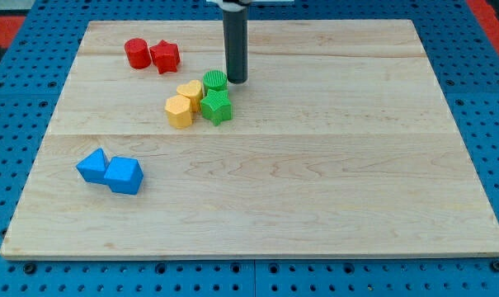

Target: Move the red blocks to the left of the yellow blocks

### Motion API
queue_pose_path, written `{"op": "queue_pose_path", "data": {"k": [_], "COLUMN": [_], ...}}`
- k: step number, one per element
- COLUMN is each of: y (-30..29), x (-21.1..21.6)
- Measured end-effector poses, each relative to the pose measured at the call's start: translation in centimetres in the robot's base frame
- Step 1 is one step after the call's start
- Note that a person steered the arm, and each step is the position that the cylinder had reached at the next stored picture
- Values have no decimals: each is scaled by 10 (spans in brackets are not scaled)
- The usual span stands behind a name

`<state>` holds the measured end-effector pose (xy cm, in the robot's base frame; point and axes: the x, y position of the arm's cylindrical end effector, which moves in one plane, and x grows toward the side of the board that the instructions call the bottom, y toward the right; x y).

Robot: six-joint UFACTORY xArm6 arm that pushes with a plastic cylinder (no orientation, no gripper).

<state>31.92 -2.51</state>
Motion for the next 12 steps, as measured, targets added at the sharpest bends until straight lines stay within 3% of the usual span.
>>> {"op": "queue_pose_path", "data": {"k": [1,2,3,4,5,6,7,8,10,11,12], "y": [-1,-45,-116,-183,-203,-153,-181,-247,-236,-240,-195], "x": [-29,-76,-67,-18,-7,-26,-97,-96,17,22,-26]}}
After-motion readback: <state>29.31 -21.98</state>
